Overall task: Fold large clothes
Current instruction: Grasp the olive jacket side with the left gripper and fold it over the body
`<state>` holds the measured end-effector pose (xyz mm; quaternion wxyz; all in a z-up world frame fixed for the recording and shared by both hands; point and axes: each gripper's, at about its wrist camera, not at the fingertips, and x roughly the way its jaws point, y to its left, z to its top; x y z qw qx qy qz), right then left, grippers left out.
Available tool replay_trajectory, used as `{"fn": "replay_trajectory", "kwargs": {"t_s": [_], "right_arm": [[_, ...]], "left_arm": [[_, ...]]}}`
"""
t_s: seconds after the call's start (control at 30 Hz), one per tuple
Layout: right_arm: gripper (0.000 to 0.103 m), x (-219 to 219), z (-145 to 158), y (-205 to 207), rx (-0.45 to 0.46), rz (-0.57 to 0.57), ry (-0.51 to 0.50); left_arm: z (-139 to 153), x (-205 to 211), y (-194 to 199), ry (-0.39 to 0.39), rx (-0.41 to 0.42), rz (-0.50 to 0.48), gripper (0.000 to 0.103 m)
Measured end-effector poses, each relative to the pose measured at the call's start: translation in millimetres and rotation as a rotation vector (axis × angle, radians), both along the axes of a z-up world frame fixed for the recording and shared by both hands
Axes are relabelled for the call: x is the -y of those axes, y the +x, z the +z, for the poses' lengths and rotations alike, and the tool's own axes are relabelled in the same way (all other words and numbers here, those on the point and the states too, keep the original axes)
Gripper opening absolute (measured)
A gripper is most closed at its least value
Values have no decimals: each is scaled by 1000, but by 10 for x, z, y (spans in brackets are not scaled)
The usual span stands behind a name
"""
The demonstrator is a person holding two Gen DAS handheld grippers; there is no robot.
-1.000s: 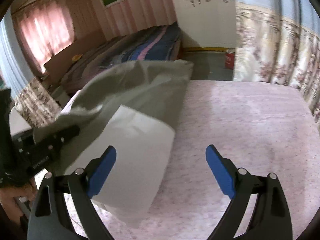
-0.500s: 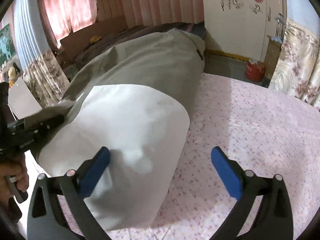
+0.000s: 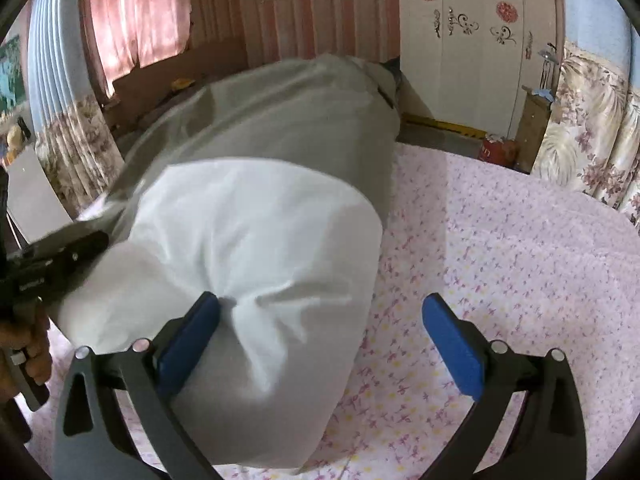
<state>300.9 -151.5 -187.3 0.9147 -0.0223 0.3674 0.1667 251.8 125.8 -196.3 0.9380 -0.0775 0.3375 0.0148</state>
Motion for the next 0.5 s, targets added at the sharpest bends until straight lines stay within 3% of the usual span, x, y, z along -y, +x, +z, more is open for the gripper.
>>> {"fn": "replay_trajectory", "kwargs": {"t_s": [0.17,0.3,0.4,0.5], "right_arm": [[101,192,519,21,110,-61,59],[101,187,795,292,156,-105,37],[101,136,846,667,120,-126,27],[101,108,822,956,102,-164,24]], "left_arm": [[579,-120,-156,54,93,-2,96],[1103,-110,32,98,144,-21,99],[1273,-8,371,123,133,-21,100],[1217,71,797,67,94,-27,100]]}}
